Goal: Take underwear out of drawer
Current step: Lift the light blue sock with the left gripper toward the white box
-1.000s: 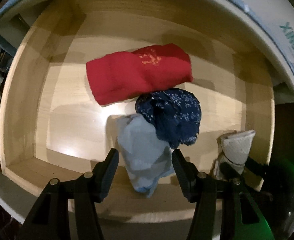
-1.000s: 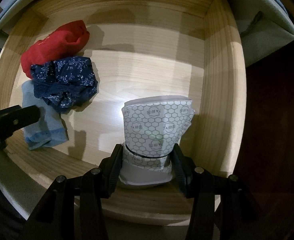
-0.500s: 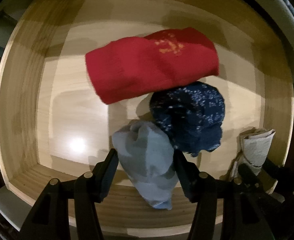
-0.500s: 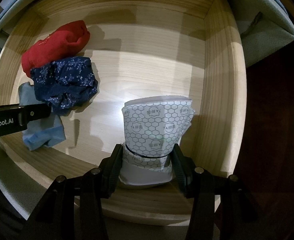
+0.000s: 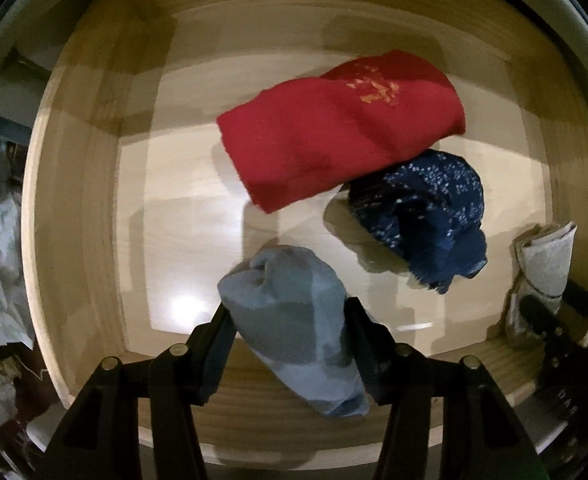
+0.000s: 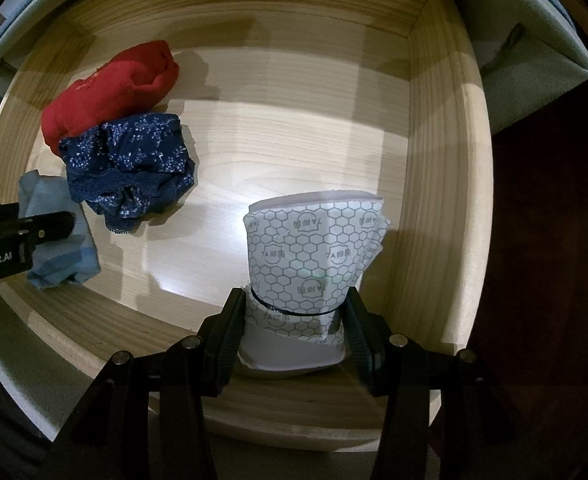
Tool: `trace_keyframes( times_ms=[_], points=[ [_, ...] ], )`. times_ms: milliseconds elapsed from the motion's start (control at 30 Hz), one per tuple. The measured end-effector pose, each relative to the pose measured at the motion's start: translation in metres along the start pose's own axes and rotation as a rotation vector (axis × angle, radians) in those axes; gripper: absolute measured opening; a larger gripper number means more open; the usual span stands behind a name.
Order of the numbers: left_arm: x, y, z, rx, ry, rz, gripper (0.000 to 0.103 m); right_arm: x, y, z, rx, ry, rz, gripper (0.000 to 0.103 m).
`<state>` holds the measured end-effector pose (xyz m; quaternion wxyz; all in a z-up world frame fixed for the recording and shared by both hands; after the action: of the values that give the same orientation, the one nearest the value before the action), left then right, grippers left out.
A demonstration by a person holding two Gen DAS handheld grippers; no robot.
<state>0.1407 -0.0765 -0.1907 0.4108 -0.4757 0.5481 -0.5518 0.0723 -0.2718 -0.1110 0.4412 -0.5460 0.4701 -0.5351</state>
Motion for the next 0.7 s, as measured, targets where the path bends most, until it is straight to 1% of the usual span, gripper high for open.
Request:
trace_keyframes(
  times_ms=[400, 600, 700],
  points=[
    [-0.031, -0.002, -0.003, 0.009, -0.020, 0.027, 0.047, -0.004, 0.004, 0.002, -0.005, -0.008, -0.014, 0.049],
    [-0.030, -0.010, -0.003, 0.047, -0.004, 0.049, 0.046, -0.004, 0.007, 0.003, -0.004, -0.008, -0.014, 0.049],
    [-0.025, -0.017, -0.012, 0.062, 0.001, 0.061, 0.046, -0.004, 0.007, 0.003, -0.005, -0.009, -0.017, 0.049]
  ],
)
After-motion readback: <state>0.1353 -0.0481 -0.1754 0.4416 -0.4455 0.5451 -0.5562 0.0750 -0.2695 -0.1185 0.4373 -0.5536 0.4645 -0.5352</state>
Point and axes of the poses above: each gripper's, at about its wrist camera, not at the fingertips, and y roughly the way its jaws point, x to its right, z to its top, the point moved 5 cm from there along y, roughly the way its jaws point, and after that the axes turned 5 degrees about -z, right-handed, at the moved point
